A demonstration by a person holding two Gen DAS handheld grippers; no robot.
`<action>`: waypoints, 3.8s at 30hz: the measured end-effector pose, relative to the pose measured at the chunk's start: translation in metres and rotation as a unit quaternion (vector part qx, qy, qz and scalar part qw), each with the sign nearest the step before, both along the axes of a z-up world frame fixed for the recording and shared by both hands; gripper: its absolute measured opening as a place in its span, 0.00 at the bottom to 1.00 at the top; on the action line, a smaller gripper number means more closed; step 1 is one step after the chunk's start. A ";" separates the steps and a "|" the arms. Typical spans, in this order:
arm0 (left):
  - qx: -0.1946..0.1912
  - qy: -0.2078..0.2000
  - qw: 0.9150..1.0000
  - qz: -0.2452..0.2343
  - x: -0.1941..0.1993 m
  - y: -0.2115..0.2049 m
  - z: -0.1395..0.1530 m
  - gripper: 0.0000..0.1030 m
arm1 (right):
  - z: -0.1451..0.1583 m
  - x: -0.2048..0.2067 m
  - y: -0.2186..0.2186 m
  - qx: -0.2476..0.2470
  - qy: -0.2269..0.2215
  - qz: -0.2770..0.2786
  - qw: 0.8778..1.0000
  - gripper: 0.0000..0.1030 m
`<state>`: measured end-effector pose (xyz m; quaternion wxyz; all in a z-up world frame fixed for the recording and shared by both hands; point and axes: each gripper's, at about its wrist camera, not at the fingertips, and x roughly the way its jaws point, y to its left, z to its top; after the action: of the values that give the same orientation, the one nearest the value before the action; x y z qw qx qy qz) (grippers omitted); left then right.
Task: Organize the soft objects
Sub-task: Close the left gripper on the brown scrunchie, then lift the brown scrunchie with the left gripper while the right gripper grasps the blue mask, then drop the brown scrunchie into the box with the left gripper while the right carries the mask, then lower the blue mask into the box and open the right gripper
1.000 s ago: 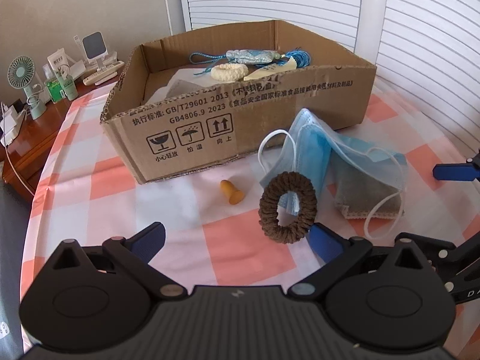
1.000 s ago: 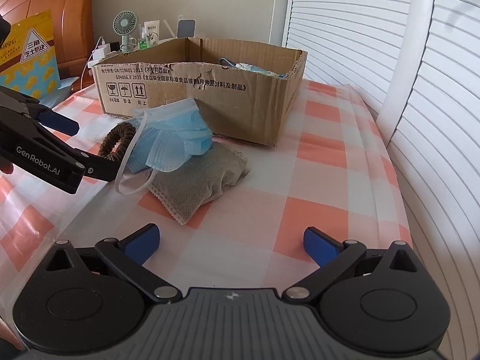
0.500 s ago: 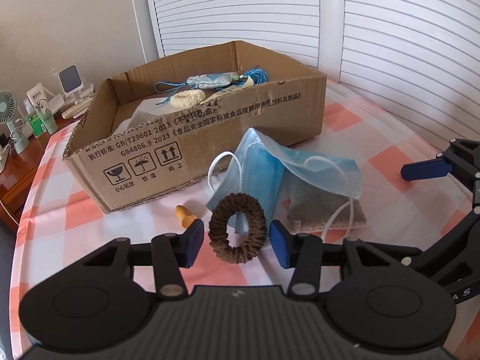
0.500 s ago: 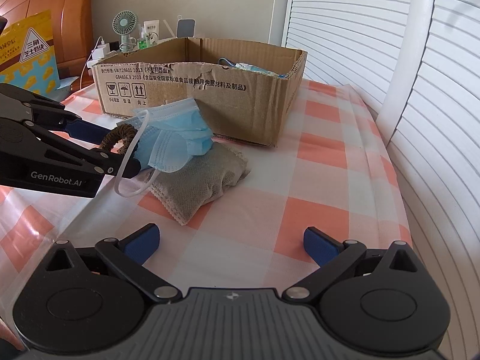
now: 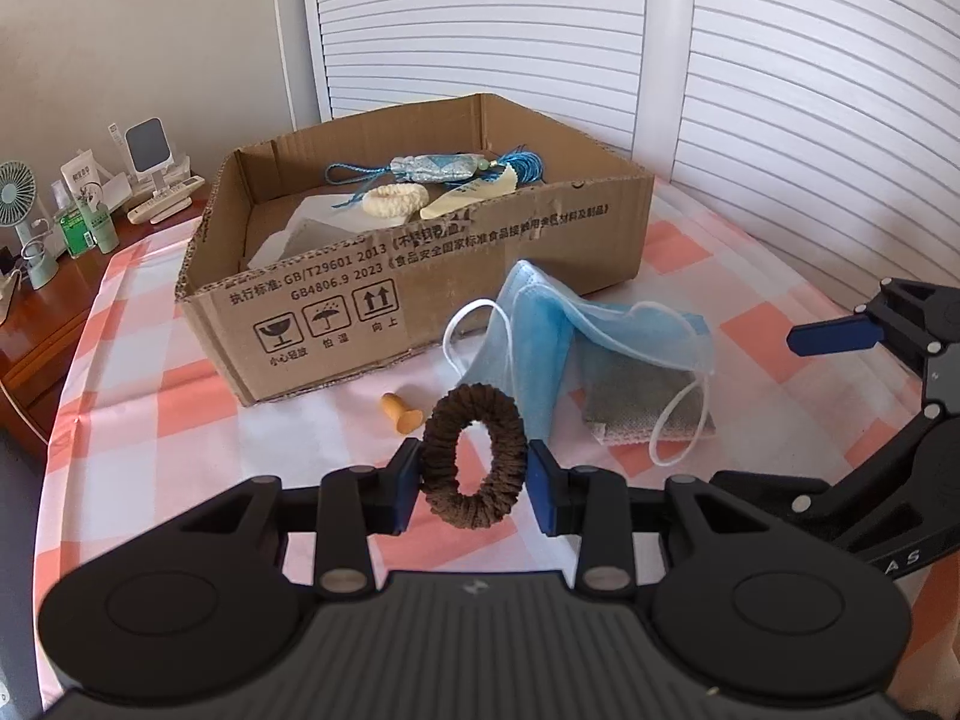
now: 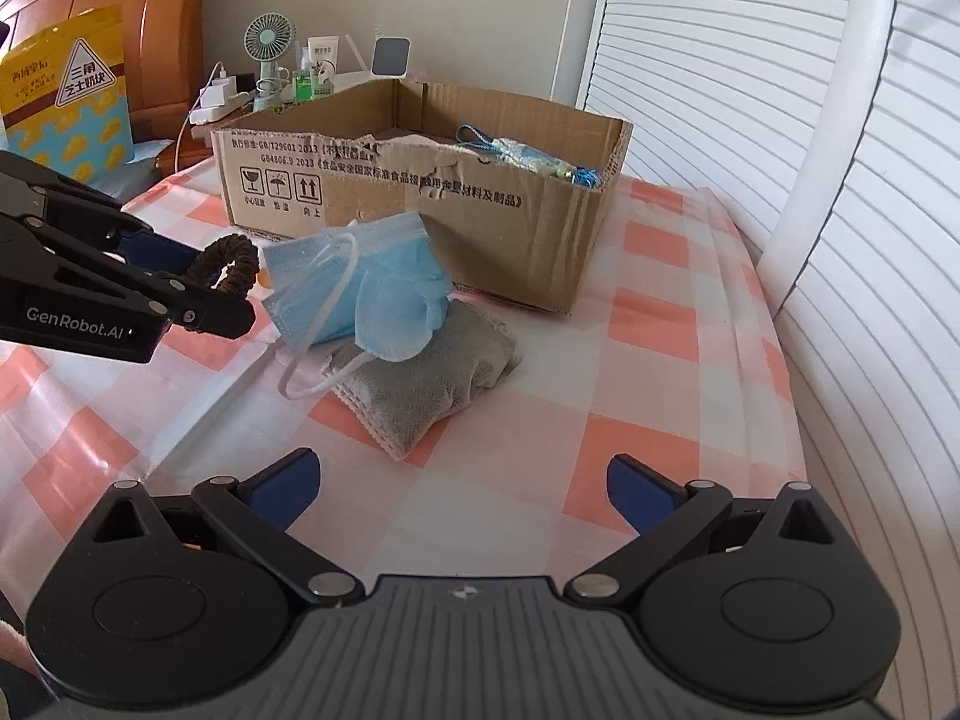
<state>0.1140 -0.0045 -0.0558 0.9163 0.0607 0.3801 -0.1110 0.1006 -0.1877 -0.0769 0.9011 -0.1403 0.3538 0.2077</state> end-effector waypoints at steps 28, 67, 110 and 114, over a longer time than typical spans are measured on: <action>-0.011 -0.004 0.998 0.067 -0.015 0.074 0.007 0.35 | 0.017 0.030 0.096 0.009 0.020 0.058 0.998 0.96; -0.019 0.020 1.000 0.000 -0.018 0.080 0.026 0.35 | 0.049 0.010 0.084 -0.025 -0.025 0.028 0.999 0.03; -0.011 -0.013 0.998 0.053 0.159 0.084 0.088 0.93 | 0.114 0.107 0.063 0.000 -0.081 -0.002 0.997 0.03; -0.014 -0.018 0.999 0.038 0.114 0.089 0.099 0.95 | 0.116 0.112 0.072 -0.010 -0.084 0.000 0.996 0.03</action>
<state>0.2277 0.0841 0.0431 0.9273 0.0358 0.3638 -0.0800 0.2131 -0.1157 0.0391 0.9262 -0.1665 0.2790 0.1914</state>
